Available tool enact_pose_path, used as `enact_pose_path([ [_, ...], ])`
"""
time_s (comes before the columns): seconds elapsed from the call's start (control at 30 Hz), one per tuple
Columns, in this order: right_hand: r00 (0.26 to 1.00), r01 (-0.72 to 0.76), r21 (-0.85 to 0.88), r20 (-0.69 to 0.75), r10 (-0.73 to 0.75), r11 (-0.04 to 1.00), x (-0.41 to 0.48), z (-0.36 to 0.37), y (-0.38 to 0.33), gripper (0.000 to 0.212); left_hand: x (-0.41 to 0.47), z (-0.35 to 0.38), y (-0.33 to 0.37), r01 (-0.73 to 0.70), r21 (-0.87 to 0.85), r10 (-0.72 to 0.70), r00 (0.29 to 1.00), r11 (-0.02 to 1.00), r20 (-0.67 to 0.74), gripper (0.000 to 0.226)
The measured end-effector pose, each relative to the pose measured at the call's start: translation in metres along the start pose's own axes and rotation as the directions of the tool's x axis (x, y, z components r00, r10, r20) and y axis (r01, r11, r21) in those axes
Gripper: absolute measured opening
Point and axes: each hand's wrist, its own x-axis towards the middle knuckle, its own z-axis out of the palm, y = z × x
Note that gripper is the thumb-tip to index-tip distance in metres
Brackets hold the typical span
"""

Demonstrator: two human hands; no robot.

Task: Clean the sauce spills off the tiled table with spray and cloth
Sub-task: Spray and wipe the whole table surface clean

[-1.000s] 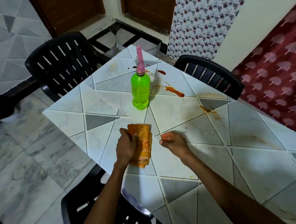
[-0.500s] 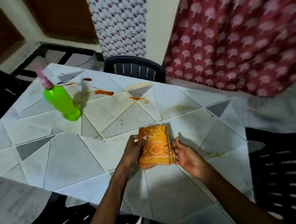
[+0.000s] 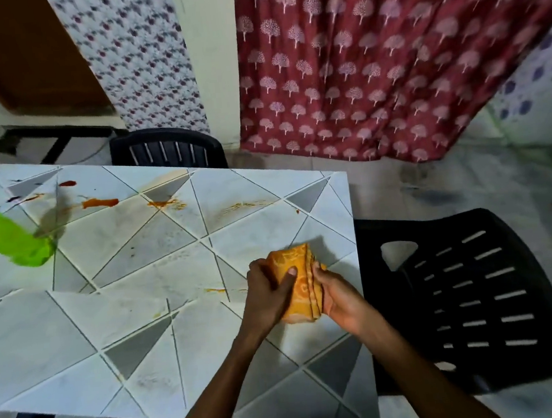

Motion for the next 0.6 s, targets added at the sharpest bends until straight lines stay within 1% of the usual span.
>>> enact_pose_path([
  [0.03, 1.0, 0.015, -0.029, 0.015, -0.014, 0.999, -0.001, -0.003, -0.003, 0.043, 0.0, 0.007, 0.001, -0.018, 0.038, 0.018, 1.0, 0.999, 0.012, 0.051],
  [0.07, 0.999, 0.028, -0.068, 0.034, -0.026, 0.997, -0.002, -0.008, -0.007, 0.038, 0.001, 0.014, 0.003, 0.005, 0.04, -0.007, 0.999, 0.999, 0.044, 0.054],
  [0.1, 0.999, 0.039, -0.11, 0.036, -0.035, 0.993, -0.003, -0.011, -0.01, 0.033, 0.004, 0.019, 0.004, 0.031, 0.008, -0.031, 0.996, 1.0, 0.082, 0.058],
  [0.13, 0.999, 0.043, -0.153, 0.036, -0.038, 0.987, -0.003, -0.014, -0.012, 0.029, 0.002, 0.021, 0.011, 0.078, -0.059, -0.071, 0.99, 0.995, 0.122, 0.06],
  [0.2, 0.999, 0.046, -0.253, 0.034, -0.039, 0.966, -0.002, -0.019, -0.016, 0.027, 0.004, 0.022, 0.015, 0.173, -0.151, -0.143, 0.971, 0.973, 0.191, 0.062],
  [0.23, 0.999, 0.047, -0.293, 0.02, -0.043, 0.955, -0.001, -0.022, -0.019, 0.026, 0.004, 0.021, 0.015, 0.203, -0.176, -0.166, 0.965, 0.963, 0.203, 0.056],
  [0.27, 0.999, 0.044, -0.316, -0.011, -0.05, 0.948, 0.001, -0.024, -0.022, 0.026, 0.004, 0.019, 0.015, 0.24, -0.214, -0.195, 0.958, 0.947, 0.211, 0.044],
  [0.3, 0.997, 0.043, -0.325, -0.048, -0.062, 0.945, 0.002, -0.026, -0.024, 0.024, 0.006, 0.016, 0.013, 0.28, -0.27, -0.226, 0.951, 0.921, 0.212, 0.032],
  [0.33, 0.993, 0.044, -0.321, -0.09, -0.076, 0.946, 0.005, -0.03, -0.026, 0.023, 0.007, 0.013, 0.013, 0.332, -0.336, -0.274, 0.939, 0.881, 0.21, 0.027],
  [0.4, 0.98, 0.023, -0.299, -0.183, -0.081, 0.954, 0.013, -0.037, -0.028, 0.022, 0.014, 0.005, 0.009, 0.416, -0.449, -0.369, 0.909, 0.791, 0.191, 0.027],
  [0.5, 0.95, -0.021, -0.241, -0.307, -0.055, 0.97, 0.023, -0.046, -0.028, 0.024, 0.027, -0.011, -0.002, 0.471, -0.548, -0.47, 0.869, 0.691, 0.154, 0.03],
  [0.57, 0.93, -0.041, -0.228, -0.365, -0.047, 0.973, 0.028, -0.049, -0.026, 0.024, 0.035, -0.023, -0.01, 0.49, -0.542, -0.508, 0.851, 0.683, 0.131, 0.029],
  [0.6, 0.918, -0.05, -0.218, -0.395, -0.041, 0.975, 0.031, -0.051, -0.023, 0.023, 0.039, -0.029, -0.013, 0.497, -0.501, -0.509, 0.852, 0.709, 0.124, 0.027],
])
